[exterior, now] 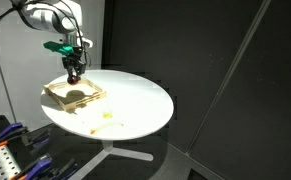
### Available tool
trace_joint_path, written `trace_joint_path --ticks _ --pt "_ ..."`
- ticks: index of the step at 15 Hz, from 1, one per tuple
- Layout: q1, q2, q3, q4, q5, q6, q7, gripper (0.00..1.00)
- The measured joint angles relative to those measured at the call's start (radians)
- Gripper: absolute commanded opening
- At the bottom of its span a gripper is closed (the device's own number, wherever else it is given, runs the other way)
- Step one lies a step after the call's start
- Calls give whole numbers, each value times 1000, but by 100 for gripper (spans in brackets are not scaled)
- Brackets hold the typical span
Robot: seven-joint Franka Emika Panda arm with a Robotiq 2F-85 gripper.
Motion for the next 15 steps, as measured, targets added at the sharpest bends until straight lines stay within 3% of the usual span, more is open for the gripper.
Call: trace_joint_path --ticks 1,7,15 --pt "0 0 0 0 0 0 0 32" --pt "-7 10 -2 2 0 0 0 32" --pt "-72 18 -51 48 0 1 2 32"
